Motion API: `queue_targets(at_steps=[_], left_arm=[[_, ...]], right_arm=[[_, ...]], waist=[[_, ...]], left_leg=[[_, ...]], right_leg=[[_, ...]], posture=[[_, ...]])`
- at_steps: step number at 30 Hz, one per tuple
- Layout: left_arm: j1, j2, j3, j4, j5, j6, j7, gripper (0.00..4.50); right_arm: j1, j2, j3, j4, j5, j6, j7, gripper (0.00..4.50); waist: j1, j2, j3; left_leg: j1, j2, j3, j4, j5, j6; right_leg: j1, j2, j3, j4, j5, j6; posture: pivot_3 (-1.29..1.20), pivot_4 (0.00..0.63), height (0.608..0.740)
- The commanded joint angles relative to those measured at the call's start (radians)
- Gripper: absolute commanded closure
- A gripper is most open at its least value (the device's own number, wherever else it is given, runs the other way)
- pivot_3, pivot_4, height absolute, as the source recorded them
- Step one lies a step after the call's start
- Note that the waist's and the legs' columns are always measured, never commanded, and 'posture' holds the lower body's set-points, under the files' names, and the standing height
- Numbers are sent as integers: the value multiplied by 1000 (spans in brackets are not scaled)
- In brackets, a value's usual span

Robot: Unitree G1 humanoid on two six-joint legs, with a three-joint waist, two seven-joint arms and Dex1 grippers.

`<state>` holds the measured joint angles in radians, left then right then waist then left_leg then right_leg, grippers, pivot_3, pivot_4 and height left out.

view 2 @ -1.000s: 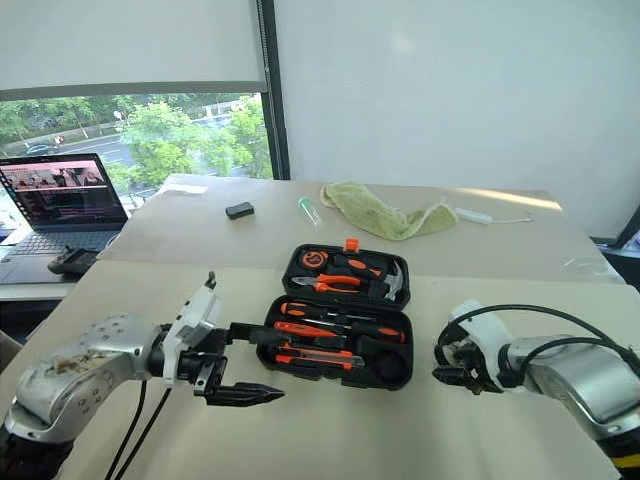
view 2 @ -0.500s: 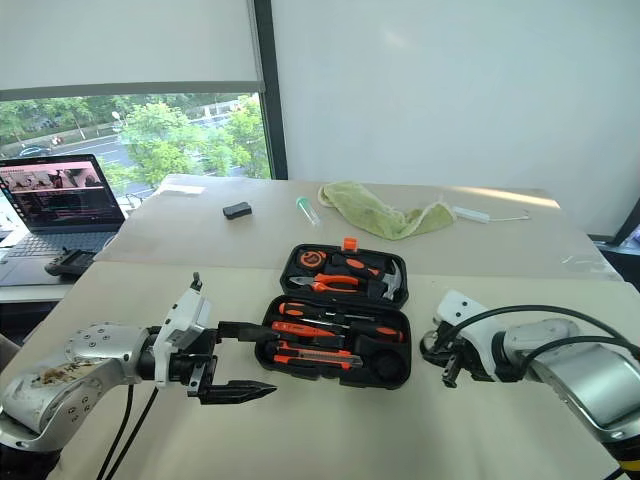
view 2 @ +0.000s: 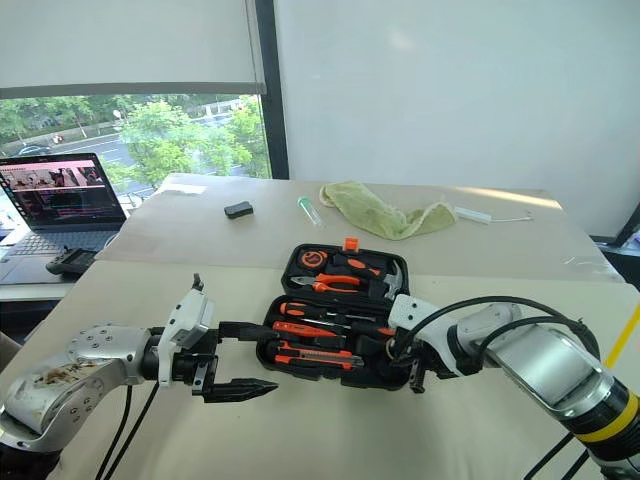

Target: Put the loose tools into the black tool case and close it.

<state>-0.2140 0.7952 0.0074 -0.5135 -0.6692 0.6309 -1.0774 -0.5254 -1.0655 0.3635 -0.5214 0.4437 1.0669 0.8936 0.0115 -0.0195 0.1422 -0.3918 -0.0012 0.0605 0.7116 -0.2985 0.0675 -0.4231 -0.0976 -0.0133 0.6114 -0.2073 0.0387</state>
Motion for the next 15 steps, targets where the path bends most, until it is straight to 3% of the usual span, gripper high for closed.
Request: queue_targets(at_steps=[1, 15], left_arm=[[6, 15, 29, -41, -21, 3, 13, 134], [-12, 27, 34, -61, -47, 39, 50, 134]], right_arm=[[-10, 47, 33, -32, 7, 31, 12, 4453], [-7, 84, 70, -63, -7, 75, 17, 4453]], waist=[[-2, 0, 0], [-3, 0, 0]], left_leg=[[0, 0, 0, 0, 0, 0], [1, 1, 0, -1, 1, -1]], right_leg=[[0, 0, 0, 0, 0, 0], [0, 1, 0, 1, 0, -1]], posture=[[0, 150, 740], [0, 150, 740]])
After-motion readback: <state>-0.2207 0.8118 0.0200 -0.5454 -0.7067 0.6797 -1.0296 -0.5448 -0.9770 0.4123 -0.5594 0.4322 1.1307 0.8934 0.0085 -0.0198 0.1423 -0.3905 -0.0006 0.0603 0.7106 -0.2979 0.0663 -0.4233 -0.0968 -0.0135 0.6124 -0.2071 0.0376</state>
